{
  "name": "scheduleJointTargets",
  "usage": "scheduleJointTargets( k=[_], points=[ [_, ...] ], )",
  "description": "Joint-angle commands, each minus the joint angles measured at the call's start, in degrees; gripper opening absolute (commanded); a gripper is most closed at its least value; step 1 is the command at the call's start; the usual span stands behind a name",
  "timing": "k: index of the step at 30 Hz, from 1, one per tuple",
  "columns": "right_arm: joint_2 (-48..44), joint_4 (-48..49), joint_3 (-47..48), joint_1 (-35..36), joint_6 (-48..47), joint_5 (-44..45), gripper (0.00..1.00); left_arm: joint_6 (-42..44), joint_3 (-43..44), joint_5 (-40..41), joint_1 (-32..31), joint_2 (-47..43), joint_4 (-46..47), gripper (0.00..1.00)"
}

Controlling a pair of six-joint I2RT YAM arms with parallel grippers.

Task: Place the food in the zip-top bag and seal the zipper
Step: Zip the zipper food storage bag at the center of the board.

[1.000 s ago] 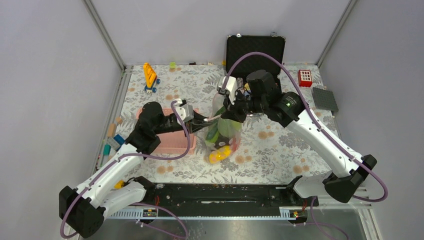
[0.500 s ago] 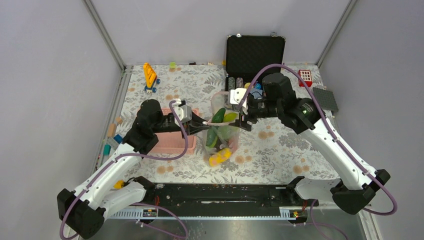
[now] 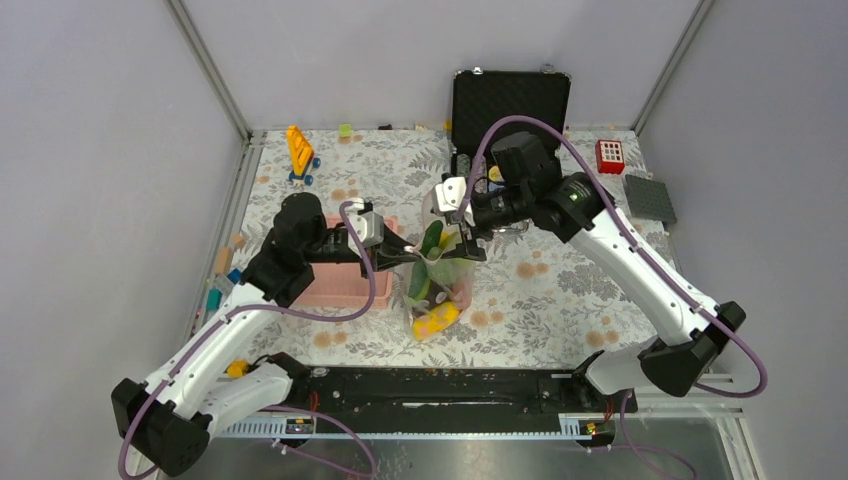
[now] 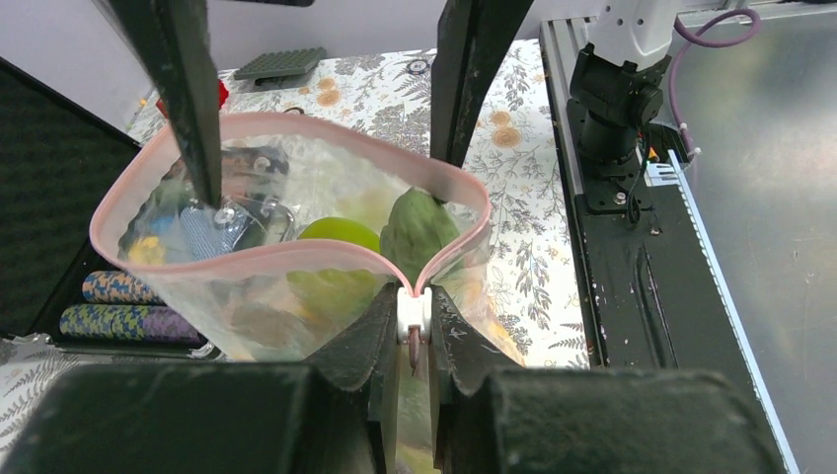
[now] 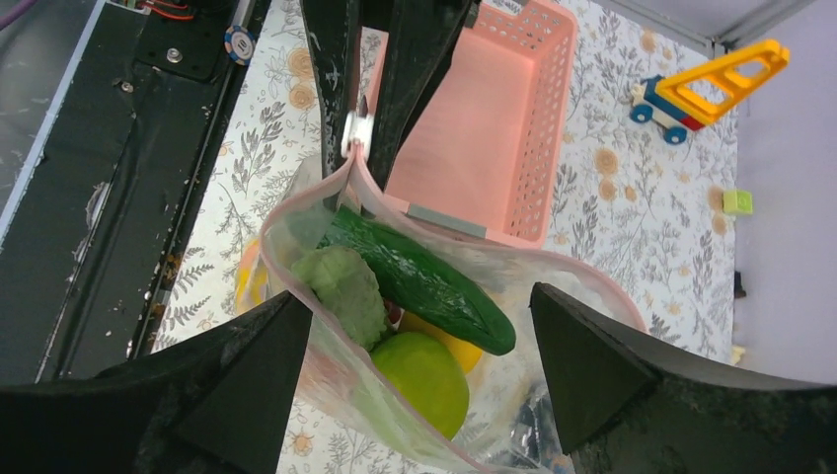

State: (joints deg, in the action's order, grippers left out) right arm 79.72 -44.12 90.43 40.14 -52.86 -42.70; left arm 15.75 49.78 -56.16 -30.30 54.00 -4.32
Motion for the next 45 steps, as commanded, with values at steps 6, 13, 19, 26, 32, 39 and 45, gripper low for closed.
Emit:
scheduleJointTargets(
  k=[6,13,19,26,32,39,45],
  points=[
    [6.6,-4.5,7.8,3.4,-7.0,-2.3,0.89,7.3,6.7,-5.3,-0.3,0.2,-2.2,0.00],
    [2.8,-6.8,6.2,4.5,-7.3,2.6,0.89,7.0,6.6,0.9,-0.5,0.0,-3.0,0.00],
    [-7.4,2.6,-2.5,5.5,1.9,2.2,0.96,4.0,7.4,10.7,-0.5,0.5,-4.1,0.00],
    [-9.5,19.4,-7.9,7.2,9.9,1.1,0.99,7.7,9.6,9.3,-2.4,0.5,-8.8,0.00],
    [-0.2,12.1,1.3,7.3,8.4,2.8,0.97,8.4,10.4,10.3,-3.5,-0.3,-9.7,0.00],
    [5.5,1.0,6.3,7.3,4.6,7.2,0.95,8.6,11.0,12.6,-3.8,-0.1,-10.6,0.00],
    [8.8,-5.1,9.7,7.3,2.5,13.9,0.80,10.5,10.9,11.4,-3.8,-0.7,-11.8,0.00]
  ],
)
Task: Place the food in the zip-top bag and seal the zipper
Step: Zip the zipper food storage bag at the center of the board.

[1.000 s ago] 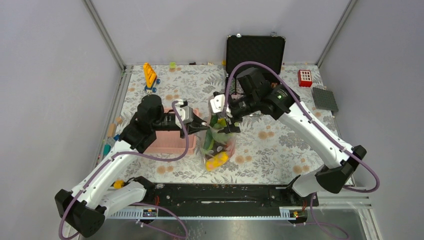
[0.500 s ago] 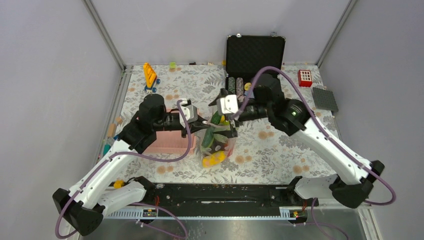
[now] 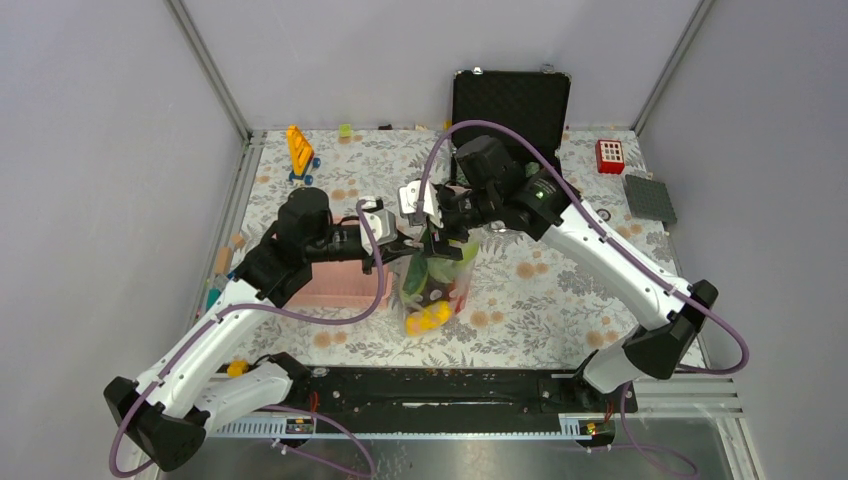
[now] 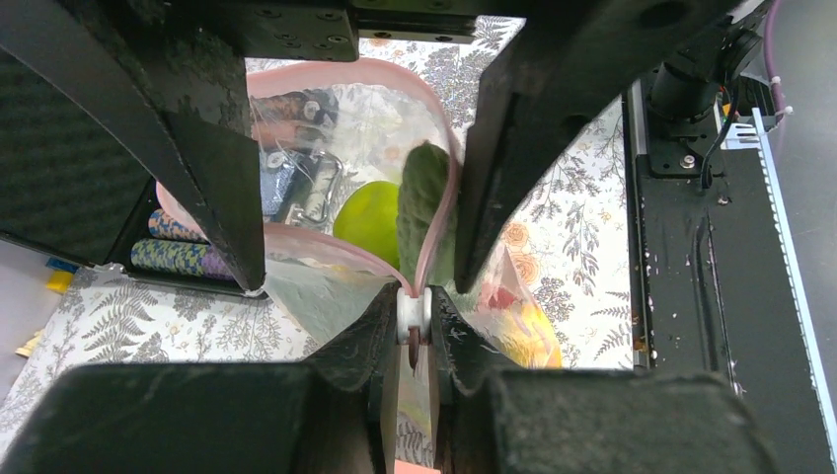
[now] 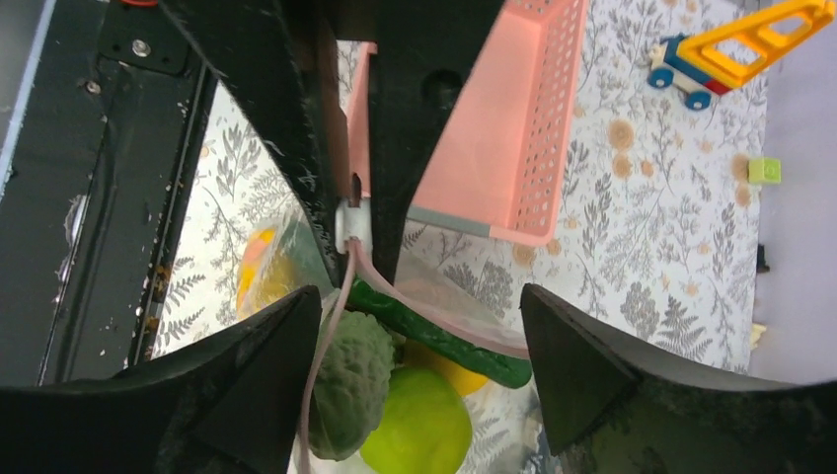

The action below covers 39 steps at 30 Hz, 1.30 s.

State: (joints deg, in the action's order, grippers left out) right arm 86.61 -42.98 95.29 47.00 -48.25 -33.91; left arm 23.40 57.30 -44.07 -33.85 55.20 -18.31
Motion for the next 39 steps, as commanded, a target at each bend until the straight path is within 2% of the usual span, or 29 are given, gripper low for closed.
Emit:
scheduleJointTargets(
  k=[1,5,8,12,14,15,16,17,18,20,21,27,31,34,39],
  points=[
    [2.6,-7.5,6.1,0.5,-2.3,5.6,0.74,3.2,3.2,-0.9,-0.3,-2.0,2.1,0.00],
    [4.7,-11.5,9.1,0.4,-3.3,4.5,0.45,4.4,3.0,-3.1,-0.3,-2.5,1.9,0.00],
    [5.0,-11.7,9.2,0.5,-3.3,3.1,0.30,5.4,2.8,-4.7,-0.5,-3.1,1.9,0.00],
    [4.3,-12.8,8.4,0.4,-4.2,0.6,0.16,5.9,3.0,-5.3,-0.6,-3.1,2.0,0.00],
    [3.4,-12.8,7.6,0.5,-4.0,0.1,0.00,5.2,3.5,-4.8,-0.6,-2.5,2.4,0.00],
    [2.6,-12.1,7.1,0.5,-2.6,0.4,0.00,3.9,3.5,-4.0,-0.6,-2.2,3.4,0.00],
    [2.1,-10.7,6.3,0.5,-0.8,1.3,0.00,2.1,3.4,-2.9,-0.6,-1.9,4.8,0.05],
    [1.0,-8.7,5.1,0.4,1.2,2.8,0.00,0.1,3.1,-1.3,-0.6,-1.9,6.3,0.24],
    [-0.2,-6.5,3.4,0.4,3.2,4.7,0.00,-2.3,2.5,0.5,-0.6,-1.9,8.1,0.49],
    [-3.8,-0.2,-0.5,0.5,7.9,10.4,0.00,-5.7,0.5,3.5,-0.6,-2.4,11.0,0.93],
    [-5.2,1.9,-2.1,0.4,9.2,13.2,0.00,-6.9,-0.8,4.6,-0.6,-3.0,12.5,0.98],
    [-8.6,1.2,-2.5,0.4,16.8,21.8,0.00,-17.2,-10.4,10.8,-0.6,-5.5,23.4,0.99],
    [-9.4,-0.2,-2.1,0.5,21.1,23.5,0.00,-27.6,-14.7,9.4,-0.6,-4.1,34.8,0.99],
    [-9.7,0.1,-2.9,0.5,21.3,22.4,0.00,-31.9,-13.5,5.7,-0.6,-0.1,41.1,0.99],
    [-10.0,3.6,-4.3,0.5,25.6,23.4,0.00,-34.9,-8.6,3.2,-0.1,8.6,42.6,0.96]
  ],
)
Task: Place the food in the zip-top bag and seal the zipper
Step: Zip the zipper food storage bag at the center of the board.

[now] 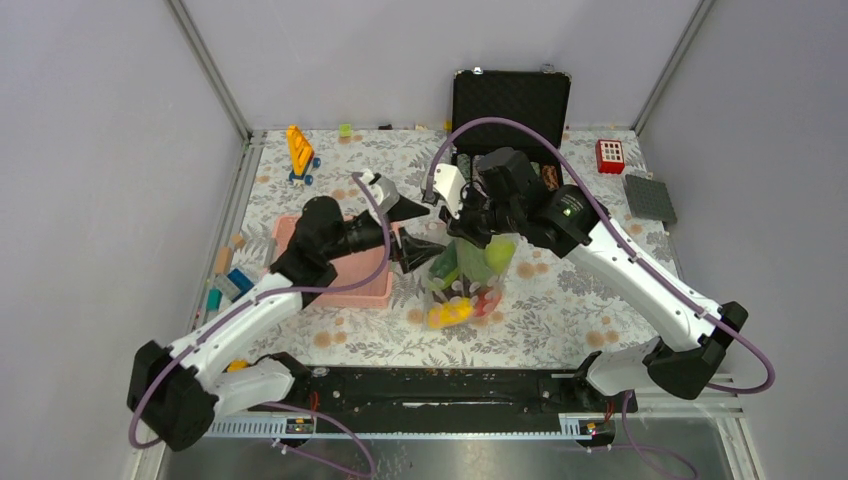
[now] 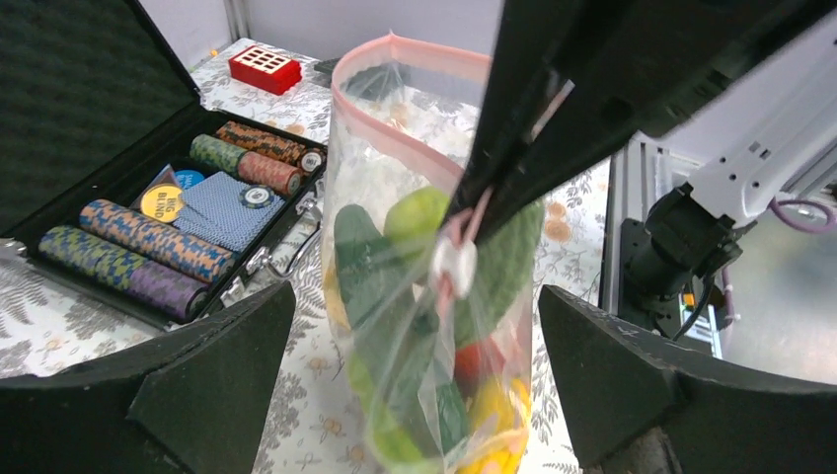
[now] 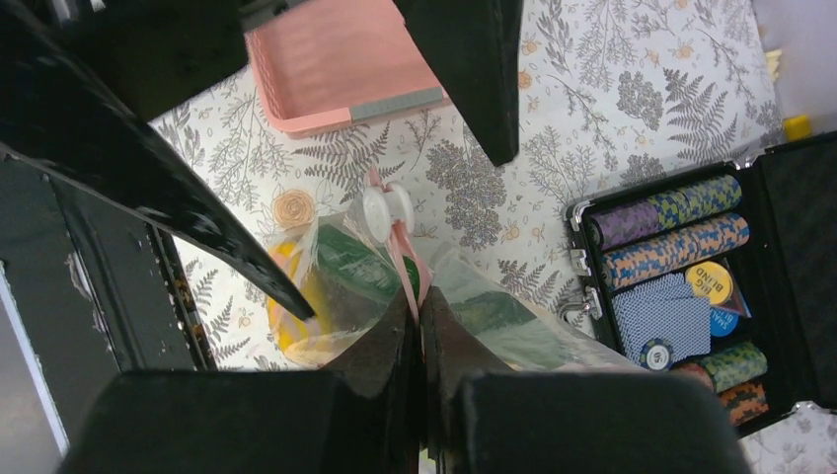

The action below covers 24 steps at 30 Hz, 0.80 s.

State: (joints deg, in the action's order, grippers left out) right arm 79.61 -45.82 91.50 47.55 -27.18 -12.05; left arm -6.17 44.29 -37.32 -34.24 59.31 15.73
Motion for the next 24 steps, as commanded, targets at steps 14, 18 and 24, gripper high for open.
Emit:
scheduleJointTargets(
  k=[14,18,24],
  points=[
    [-3.6,10.0,-1.8,-0.1,9.3,2.9,0.00,-13.2,-0.8,-12.9,3.6,9.0,27.1,0.43],
    [-4.9,11.9,-3.4,-0.1,10.7,2.9,0.00,-13.6,-1.6,-14.2,4.0,9.6,27.7,0.33],
    [-6.3,12.0,-4.0,-0.1,11.3,2.2,0.00,-13.4,-3.8,-13.2,5.1,8.6,28.5,0.22]
  ],
)
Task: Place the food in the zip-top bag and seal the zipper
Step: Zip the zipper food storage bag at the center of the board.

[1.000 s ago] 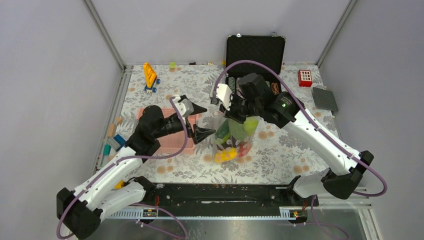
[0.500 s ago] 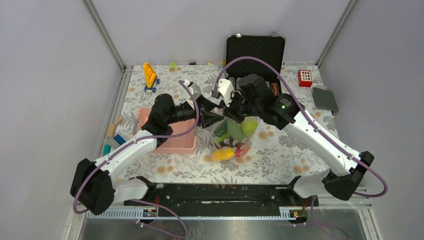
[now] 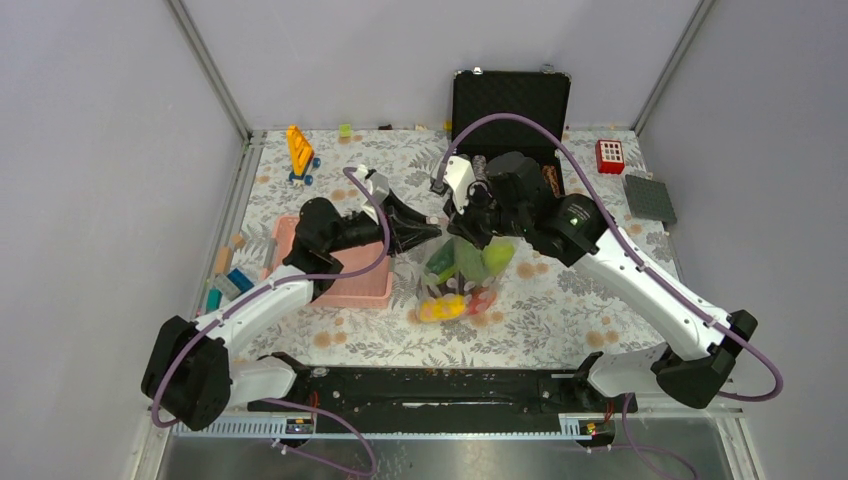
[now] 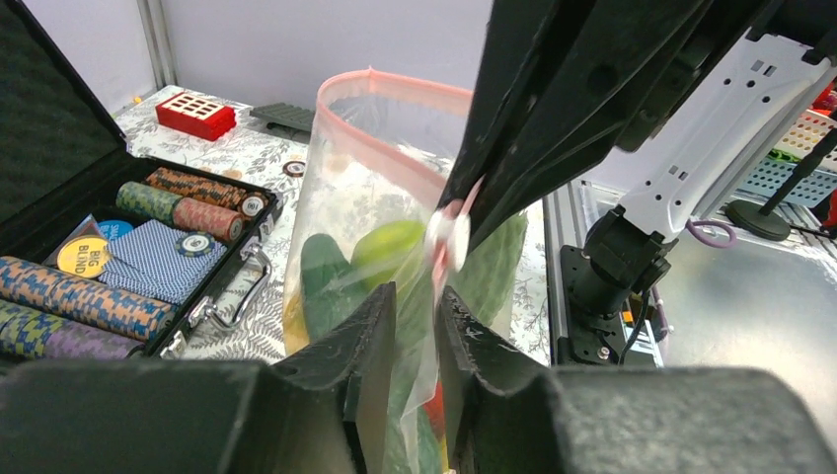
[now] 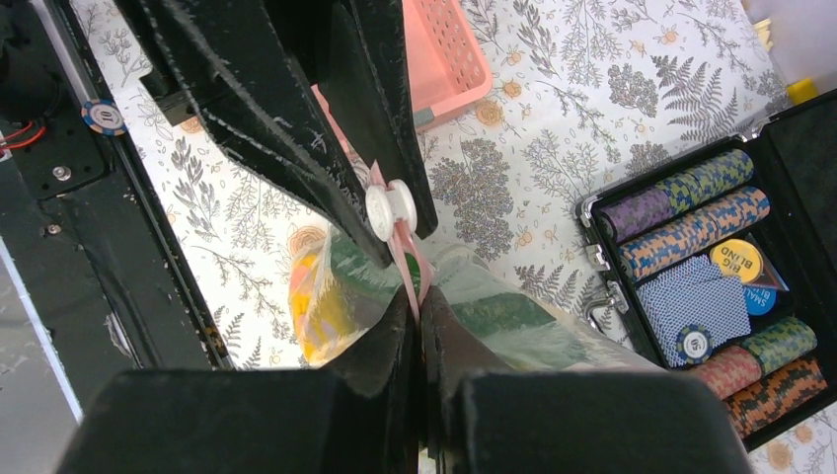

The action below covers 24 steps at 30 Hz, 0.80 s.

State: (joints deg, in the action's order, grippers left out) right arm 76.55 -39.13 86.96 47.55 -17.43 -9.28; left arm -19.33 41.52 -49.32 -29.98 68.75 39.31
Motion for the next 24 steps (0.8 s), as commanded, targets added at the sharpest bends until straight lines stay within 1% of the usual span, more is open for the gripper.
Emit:
scheduleJointTargets(
  k=[1,4,6,12,17,21,22,23,24],
  points=[
    [-3.5,5.2,0.4,-0.1,1.5,-1.1,0.00,-0.1,-1.2,-0.9,0.9,-1.0,4.9,0.22],
    [-3.6,5.1,0.2,-0.1,1.6,-3.3,0.00,-0.2,-0.9,-1.3,1.0,-0.7,5.1,0.25],
    [-3.3,5.1,0.3,-0.1,1.9,-3.9,0.00,-1.4,-0.8,-2.3,1.0,-0.4,6.8,0.27],
    [-2.6,5.1,0.6,-0.1,2.7,-4.1,0.00,-5.4,-1.7,-4.0,1.0,0.7,14.2,0.27],
    [-2.8,5.9,0.3,-0.1,3.2,-5.4,0.00,-7.4,-0.9,-6.3,1.0,2.7,17.2,0.26],
    [-3.6,7.2,-0.8,-0.1,3.7,-5.5,0.00,-10.0,-0.5,-8.6,1.0,4.0,21.6,0.13],
    [-3.8,7.4,-0.9,-0.1,3.7,-5.5,0.00,-10.1,-0.5,-8.4,1.0,4.1,21.8,0.08],
    [-3.9,7.5,-1.0,-0.1,3.7,-5.6,0.00,-10.1,-0.5,-7.9,1.0,4.2,21.7,0.00],
    [-3.9,7.4,-1.1,-0.1,3.7,-5.7,0.00,-9.9,-0.5,-7.8,1.0,4.3,21.7,0.00]
  ],
)
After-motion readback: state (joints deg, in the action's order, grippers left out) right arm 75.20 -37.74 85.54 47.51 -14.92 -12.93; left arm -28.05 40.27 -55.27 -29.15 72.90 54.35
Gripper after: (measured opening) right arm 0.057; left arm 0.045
